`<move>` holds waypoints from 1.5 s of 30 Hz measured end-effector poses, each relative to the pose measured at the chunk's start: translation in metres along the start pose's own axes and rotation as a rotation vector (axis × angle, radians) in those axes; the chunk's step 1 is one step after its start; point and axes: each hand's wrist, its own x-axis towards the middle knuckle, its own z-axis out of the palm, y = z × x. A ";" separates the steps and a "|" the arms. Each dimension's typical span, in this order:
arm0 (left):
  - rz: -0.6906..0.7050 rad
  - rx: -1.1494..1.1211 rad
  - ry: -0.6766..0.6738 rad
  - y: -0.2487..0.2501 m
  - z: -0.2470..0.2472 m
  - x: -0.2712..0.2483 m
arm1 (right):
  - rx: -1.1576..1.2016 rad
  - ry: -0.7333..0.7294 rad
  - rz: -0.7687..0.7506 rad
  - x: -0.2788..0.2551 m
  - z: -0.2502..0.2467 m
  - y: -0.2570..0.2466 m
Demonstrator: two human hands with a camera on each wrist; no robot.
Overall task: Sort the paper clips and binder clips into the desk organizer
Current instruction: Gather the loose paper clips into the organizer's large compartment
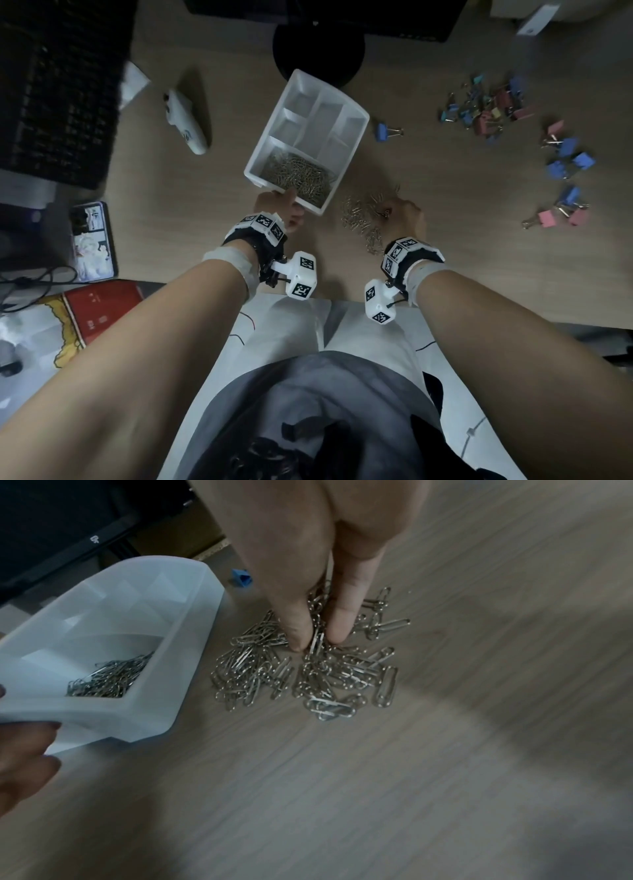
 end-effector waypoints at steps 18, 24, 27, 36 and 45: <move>-0.107 0.193 -0.262 0.016 -0.028 0.015 | 0.481 -0.039 -0.122 0.002 -0.006 -0.084; 0.004 0.205 -0.114 0.015 -0.030 0.015 | 0.575 -0.169 -0.206 0.010 -0.005 -0.115; -0.133 0.169 -0.238 0.017 -0.029 0.015 | 0.370 -0.008 -0.096 0.011 -0.020 -0.079; -0.027 0.178 -0.070 0.005 -0.021 0.017 | 0.121 0.009 0.616 -0.012 -0.008 -0.001; 0.037 0.258 -0.071 0.004 -0.023 0.010 | 0.358 -0.130 0.540 -0.024 0.009 -0.037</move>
